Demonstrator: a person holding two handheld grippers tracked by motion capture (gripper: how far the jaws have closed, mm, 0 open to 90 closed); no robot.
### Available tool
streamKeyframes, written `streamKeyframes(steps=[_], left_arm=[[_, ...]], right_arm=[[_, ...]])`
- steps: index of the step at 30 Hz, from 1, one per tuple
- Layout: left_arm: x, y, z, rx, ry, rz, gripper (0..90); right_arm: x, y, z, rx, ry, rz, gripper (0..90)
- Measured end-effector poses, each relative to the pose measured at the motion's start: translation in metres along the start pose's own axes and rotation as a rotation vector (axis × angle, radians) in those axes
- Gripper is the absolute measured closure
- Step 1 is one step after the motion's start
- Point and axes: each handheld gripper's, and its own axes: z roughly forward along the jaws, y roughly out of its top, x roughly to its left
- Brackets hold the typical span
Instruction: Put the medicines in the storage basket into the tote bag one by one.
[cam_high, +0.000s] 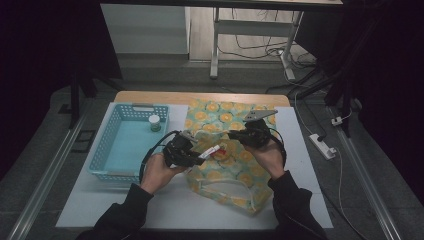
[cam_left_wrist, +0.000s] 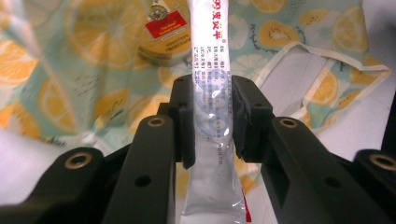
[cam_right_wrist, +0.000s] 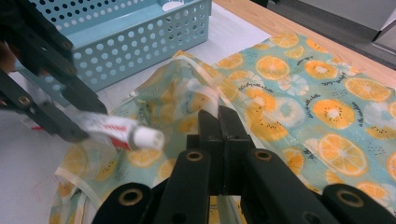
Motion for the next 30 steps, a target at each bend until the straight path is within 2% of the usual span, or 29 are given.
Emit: streamKeyframes(steps=[5,15,23,30], left_arm=[[0.001,0.008,0.014,0.010,-0.008,0.002,71.9],[0.007,0.023,0.034,0.022,0.025,0.016,71.8],[0.014,0.034,0.044,0.016,0.052,0.005,71.7],[0.022,0.039,0.053,0.003,0.065,-0.032,71.7]], right_arm=[[0.001,0.000,0.000,-0.003,0.002,-0.003,89.7],[0.001,0.000,0.000,-0.001,0.005,-0.002,89.7],[0.002,0.000,0.001,0.001,0.008,-0.005,89.7],[0.002,0.000,0.001,-0.003,0.006,-0.001,89.7]])
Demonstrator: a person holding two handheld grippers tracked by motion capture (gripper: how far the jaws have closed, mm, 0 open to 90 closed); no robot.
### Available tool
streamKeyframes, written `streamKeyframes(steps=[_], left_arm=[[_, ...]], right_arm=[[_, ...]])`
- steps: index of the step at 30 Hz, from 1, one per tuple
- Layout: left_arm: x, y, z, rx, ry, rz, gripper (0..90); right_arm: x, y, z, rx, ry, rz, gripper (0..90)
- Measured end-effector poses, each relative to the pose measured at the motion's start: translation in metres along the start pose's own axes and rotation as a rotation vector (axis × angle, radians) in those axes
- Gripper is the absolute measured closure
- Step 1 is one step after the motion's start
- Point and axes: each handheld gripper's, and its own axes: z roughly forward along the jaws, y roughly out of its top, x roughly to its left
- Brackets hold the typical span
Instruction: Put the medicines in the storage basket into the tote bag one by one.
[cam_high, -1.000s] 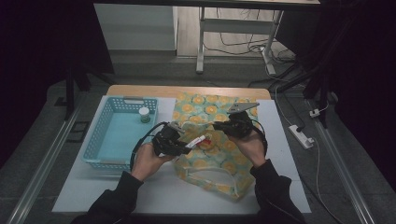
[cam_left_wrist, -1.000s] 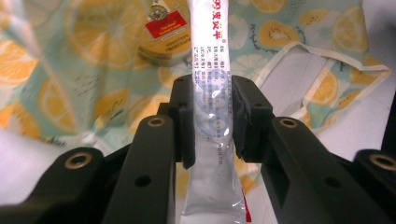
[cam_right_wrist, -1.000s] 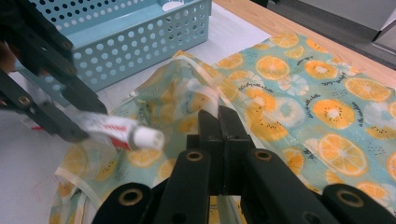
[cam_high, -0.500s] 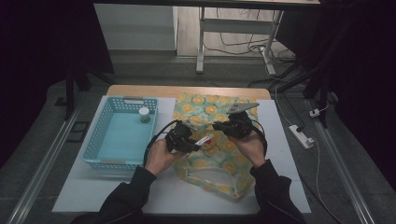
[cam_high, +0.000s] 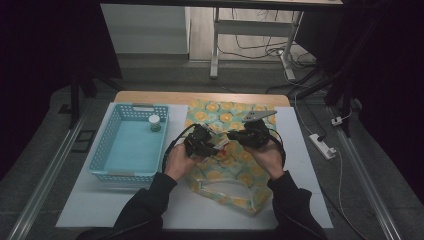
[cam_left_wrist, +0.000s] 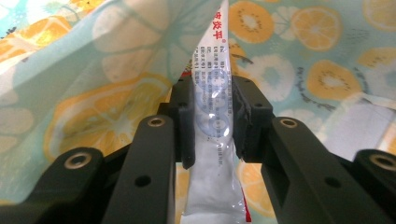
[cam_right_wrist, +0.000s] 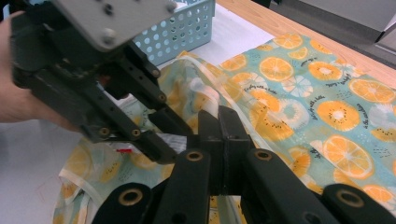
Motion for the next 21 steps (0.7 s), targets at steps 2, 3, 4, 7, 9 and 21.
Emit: streamKeyframes(steps=[2,3,4,7,9,21], left_arm=[[0.003,0.001,0.002,0.008,0.007,-0.005,71.7],[0.005,0.001,0.003,0.008,0.011,-0.009,71.7],[0.007,0.001,0.004,0.012,0.011,-0.014,71.7],[0.013,0.001,0.007,0.011,0.021,-0.034,71.7],[0.016,0.000,0.008,0.014,0.031,-0.046,71.7],[0.032,0.001,0.013,0.020,0.079,-0.089,71.6]], right_arm=[[0.000,0.000,0.000,-0.002,0.001,0.000,89.7],[0.000,0.000,0.000,-0.002,0.001,0.000,89.7],[0.001,0.000,0.000,-0.002,0.002,0.001,89.7],[0.001,0.000,0.001,-0.001,0.004,-0.003,89.7],[0.001,0.000,0.001,0.002,0.004,-0.005,89.7],[0.002,-0.002,0.006,0.016,0.002,-0.001,89.7]])
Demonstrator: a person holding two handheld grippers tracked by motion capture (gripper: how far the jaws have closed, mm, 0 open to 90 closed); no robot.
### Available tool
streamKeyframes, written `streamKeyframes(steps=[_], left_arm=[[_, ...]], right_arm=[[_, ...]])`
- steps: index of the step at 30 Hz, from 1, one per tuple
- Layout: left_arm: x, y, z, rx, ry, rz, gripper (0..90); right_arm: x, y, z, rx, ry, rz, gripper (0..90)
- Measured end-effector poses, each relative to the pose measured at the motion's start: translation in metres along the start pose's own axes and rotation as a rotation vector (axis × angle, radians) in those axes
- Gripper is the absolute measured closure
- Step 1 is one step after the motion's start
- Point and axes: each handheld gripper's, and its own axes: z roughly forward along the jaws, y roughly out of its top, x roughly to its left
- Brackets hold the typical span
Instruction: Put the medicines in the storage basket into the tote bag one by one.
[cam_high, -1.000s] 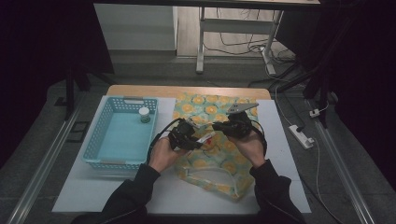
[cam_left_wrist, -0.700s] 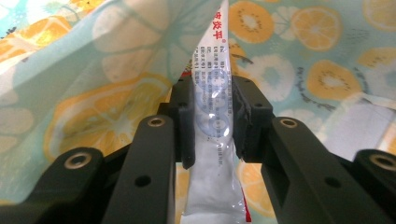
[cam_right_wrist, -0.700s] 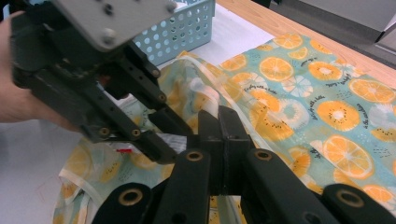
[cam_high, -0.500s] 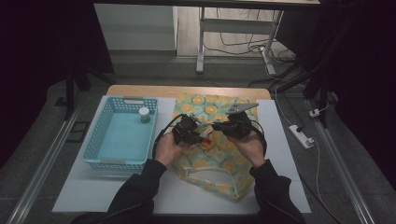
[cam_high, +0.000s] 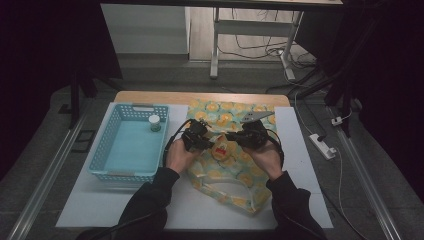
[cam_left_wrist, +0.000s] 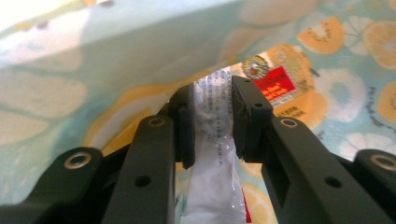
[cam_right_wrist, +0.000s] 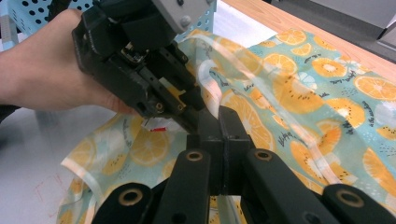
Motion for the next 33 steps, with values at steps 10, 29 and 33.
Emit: streamKeyframes(steps=[10,29,33], left_arm=[[0.005,0.002,0.008,0.006,0.018,-0.021,71.3],[0.000,-0.003,-0.010,-0.037,-0.035,-0.012,45.1],[-0.002,-0.008,-0.015,-0.036,-0.059,0.009,38.2]], right_arm=[[-0.001,-0.001,0.002,0.004,-0.007,0.008,89.7],[-0.001,-0.002,0.002,0.009,-0.005,0.011,89.6],[-0.001,-0.002,0.002,0.008,-0.003,0.012,89.6]])
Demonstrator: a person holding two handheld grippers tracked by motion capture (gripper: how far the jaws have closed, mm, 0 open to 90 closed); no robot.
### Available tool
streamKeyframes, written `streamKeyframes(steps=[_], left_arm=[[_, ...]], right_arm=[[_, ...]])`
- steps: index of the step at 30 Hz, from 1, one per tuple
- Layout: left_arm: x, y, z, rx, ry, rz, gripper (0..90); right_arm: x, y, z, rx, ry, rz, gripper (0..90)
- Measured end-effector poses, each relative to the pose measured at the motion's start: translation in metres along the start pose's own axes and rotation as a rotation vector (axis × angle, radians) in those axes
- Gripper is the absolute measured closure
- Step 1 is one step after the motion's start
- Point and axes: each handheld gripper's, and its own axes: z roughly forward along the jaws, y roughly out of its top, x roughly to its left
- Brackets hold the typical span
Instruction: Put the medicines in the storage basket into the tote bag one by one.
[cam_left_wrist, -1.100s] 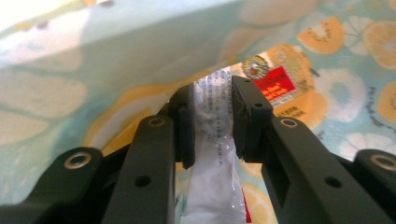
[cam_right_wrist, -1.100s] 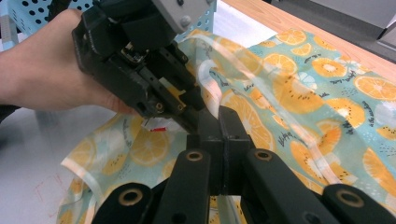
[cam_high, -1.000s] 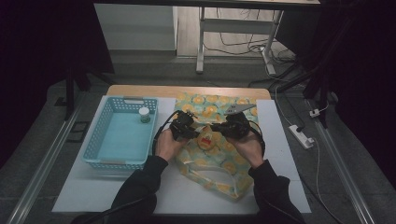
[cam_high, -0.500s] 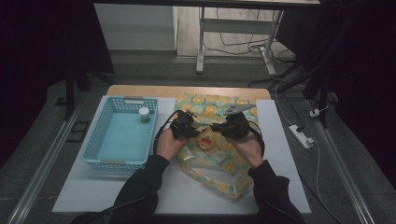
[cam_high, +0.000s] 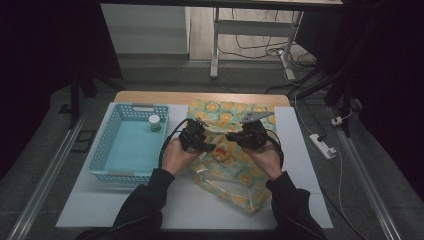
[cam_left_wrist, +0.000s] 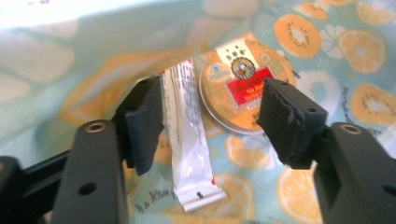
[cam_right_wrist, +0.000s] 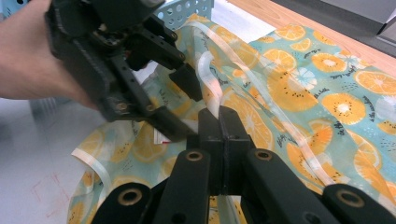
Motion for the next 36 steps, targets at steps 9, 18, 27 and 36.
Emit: streamKeyframes(steps=[9,18,27,36], left_arm=[[-0.001,-0.009,-0.016,-0.001,-0.034,0.016,25.0],[0.005,-0.016,-0.041,-0.028,-0.027,-0.006,12.2],[0.013,-0.023,-0.057,-0.041,-0.004,0.013,0.4],[0.029,-0.037,-0.075,-0.092,-0.011,-0.009,0.0]], right_arm=[[0.000,0.000,0.000,0.005,0.000,-0.002,89.5],[0.000,0.000,-0.001,0.004,-0.001,-0.001,89.5],[-0.002,0.000,-0.003,-0.003,-0.003,0.000,89.5],[-0.002,0.000,-0.004,-0.009,-0.003,-0.003,89.6]])
